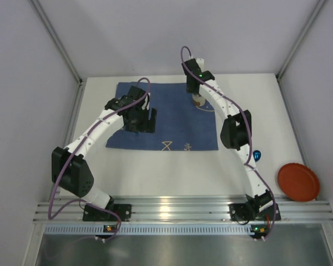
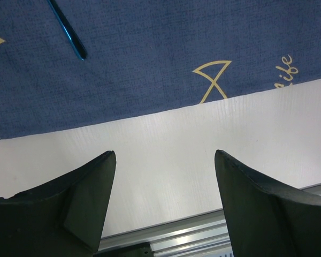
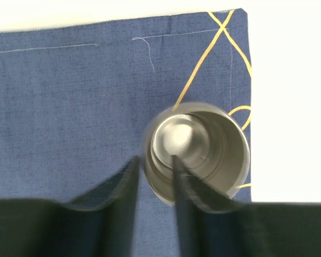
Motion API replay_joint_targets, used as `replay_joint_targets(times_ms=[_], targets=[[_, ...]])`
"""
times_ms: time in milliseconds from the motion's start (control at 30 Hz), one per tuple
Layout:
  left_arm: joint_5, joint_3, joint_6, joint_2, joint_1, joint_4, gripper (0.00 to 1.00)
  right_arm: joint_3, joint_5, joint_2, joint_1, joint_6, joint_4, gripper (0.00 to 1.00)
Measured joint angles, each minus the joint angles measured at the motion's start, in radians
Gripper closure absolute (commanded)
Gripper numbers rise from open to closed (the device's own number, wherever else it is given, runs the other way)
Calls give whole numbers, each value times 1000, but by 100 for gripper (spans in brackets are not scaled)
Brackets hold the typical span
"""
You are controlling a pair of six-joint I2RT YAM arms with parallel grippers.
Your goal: Set the dinner table for one person
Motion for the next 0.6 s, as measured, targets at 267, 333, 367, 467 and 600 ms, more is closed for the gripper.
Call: replay_joint_targets(times_ms=[267, 333, 367, 467, 600], targets=[[29, -5, 0, 0, 0, -2, 20, -1, -30, -1, 0, -26, 75, 35], [36, -10, 0, 0, 0, -2, 20, -3, -30, -10, 0, -35, 91, 33], [39, -12, -1, 0, 0, -2, 20, -8, -28, -23, 0, -40, 101, 32], [51, -19, -2, -4, 0, -2, 21, -97, -17, -124, -2, -60, 135, 30], [85, -42, -13, -14, 0, 5, 21, -369, -24, -421, -32, -43, 188, 30]])
